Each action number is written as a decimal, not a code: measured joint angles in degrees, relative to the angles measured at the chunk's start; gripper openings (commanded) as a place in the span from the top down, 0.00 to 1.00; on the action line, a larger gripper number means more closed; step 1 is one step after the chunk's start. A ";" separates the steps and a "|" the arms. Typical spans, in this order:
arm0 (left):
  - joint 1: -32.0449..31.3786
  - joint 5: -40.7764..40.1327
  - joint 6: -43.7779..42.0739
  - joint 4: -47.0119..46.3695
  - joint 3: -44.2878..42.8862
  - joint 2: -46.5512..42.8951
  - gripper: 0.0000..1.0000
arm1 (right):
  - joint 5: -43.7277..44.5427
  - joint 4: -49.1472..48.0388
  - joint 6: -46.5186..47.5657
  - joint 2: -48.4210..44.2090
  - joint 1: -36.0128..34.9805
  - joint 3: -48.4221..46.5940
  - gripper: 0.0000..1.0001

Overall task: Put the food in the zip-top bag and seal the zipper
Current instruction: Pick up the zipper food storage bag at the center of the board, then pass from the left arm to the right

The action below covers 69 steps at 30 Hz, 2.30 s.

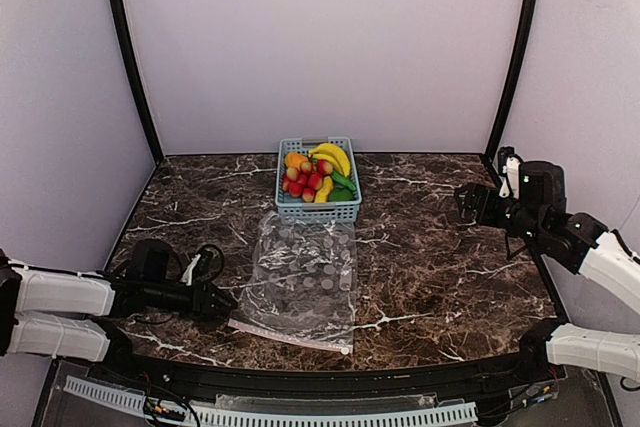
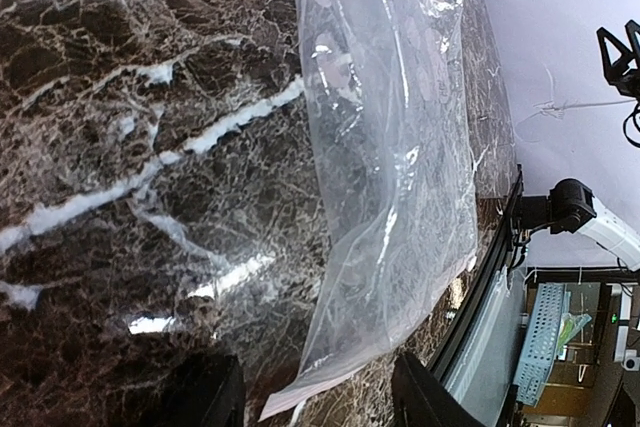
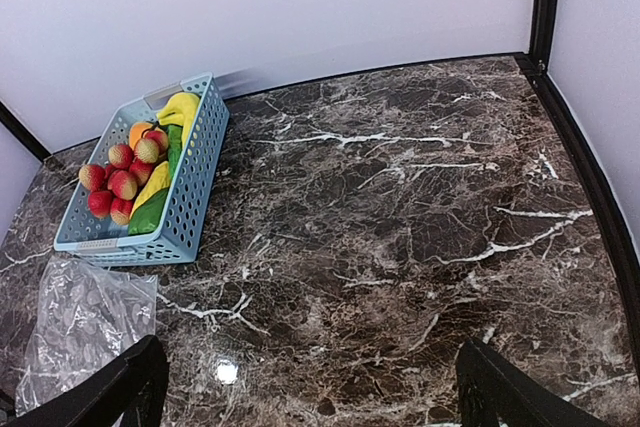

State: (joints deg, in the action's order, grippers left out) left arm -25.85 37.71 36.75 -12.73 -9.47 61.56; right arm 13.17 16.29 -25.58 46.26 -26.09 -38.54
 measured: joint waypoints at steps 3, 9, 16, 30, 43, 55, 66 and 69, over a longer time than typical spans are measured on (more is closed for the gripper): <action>-0.33 -0.26 -0.55 -0.68 -0.02 1.70 0.53 | -0.11 0.00 0.00 0.00 0.00 0.02 0.01; -1.03 0.00 -0.66 -3.32 -0.81 5.66 0.57 | -0.11 0.02 0.00 0.00 0.00 0.00 0.01; -1.44 1.40 -0.66 -5.77 -1.64 8.92 0.75 | -0.09 0.11 0.00 0.00 0.00 0.00 0.01; -1.77 5.27 6.01 -6.71 -5.07 0.35 0.99 | -4.52 -0.04 3.10 -0.11 -2.78 0.00 0.01; -1.77 3.82 15.23 2.43 -17.79 -3.39 0.99 | -2.36 -4.15 6.99 12.48 -26.56 -6.40 0.08; -1.77 2.19 16.48 4.90 -20.48 -2.49 0.99 | -0.50 -4.04 11.39 28.70 -44.81 -15.30 0.15; -1.77 1.62 16.79 4.98 -20.50 -1.97 0.99 | 2.10 -0.55 14.69 30.91 -46.88 -15.76 0.12; -1.77 1.42 16.90 4.96 -20.50 -1.90 0.99 | 3.23 0.55 15.43 31.87 -48.11 -16.04 0.11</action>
State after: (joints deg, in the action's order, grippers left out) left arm -27.62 39.13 53.65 -7.77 -29.98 59.66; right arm 16.40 16.84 -10.15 78.13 -74.19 -54.59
